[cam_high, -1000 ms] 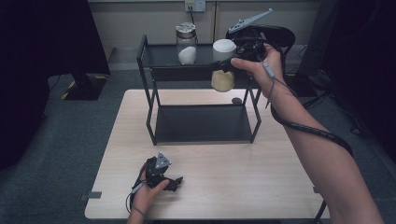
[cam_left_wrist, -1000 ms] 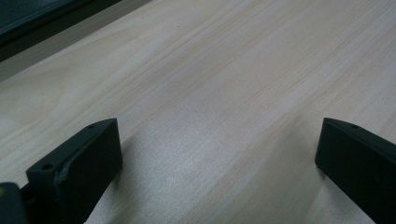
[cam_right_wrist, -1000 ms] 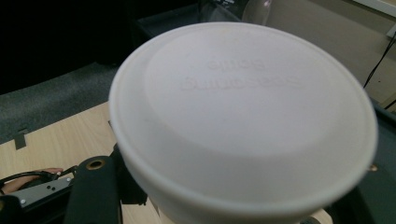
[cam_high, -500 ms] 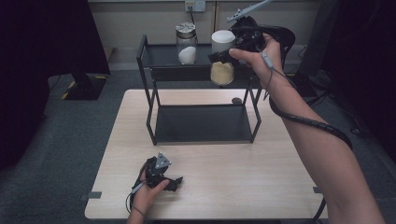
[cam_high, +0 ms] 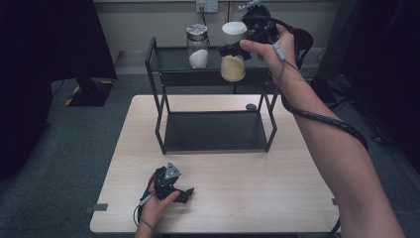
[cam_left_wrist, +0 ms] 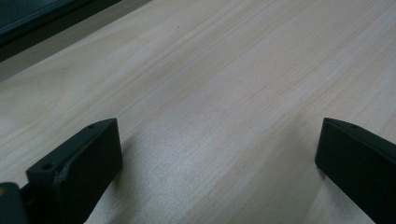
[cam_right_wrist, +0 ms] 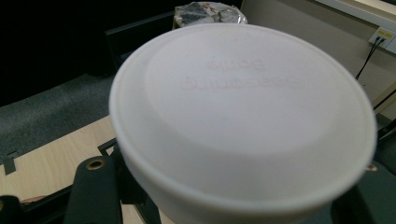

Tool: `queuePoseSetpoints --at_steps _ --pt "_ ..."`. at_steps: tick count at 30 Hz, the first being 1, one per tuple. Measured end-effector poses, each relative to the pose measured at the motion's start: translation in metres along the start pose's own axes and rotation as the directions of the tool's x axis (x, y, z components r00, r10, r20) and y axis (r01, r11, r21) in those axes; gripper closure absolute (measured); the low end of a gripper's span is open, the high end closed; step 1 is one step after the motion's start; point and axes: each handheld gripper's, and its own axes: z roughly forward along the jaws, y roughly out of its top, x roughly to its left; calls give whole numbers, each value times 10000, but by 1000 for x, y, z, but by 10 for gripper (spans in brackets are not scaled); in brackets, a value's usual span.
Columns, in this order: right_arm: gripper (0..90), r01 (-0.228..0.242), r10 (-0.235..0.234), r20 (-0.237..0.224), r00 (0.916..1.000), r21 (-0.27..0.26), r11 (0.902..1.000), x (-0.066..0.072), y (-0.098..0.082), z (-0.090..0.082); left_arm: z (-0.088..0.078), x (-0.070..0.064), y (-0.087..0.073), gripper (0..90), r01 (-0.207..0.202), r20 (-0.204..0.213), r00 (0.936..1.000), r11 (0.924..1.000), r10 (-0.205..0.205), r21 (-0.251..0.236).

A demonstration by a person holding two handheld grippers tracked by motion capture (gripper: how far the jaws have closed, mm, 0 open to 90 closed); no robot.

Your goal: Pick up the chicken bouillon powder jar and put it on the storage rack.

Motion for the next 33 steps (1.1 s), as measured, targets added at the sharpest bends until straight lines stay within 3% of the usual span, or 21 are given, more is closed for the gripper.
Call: queuePoseSetpoints --at_steps 19,33 --pt "350 -324 330 428 9985 -156 9994 -14 20 22 0 0 0 0 1 0 10000 10000 -1 0" --pt "350 -933 971 834 9918 -482 9945 -30 17 39 0 0 0 0 8 1 10000 10000 -8 2"
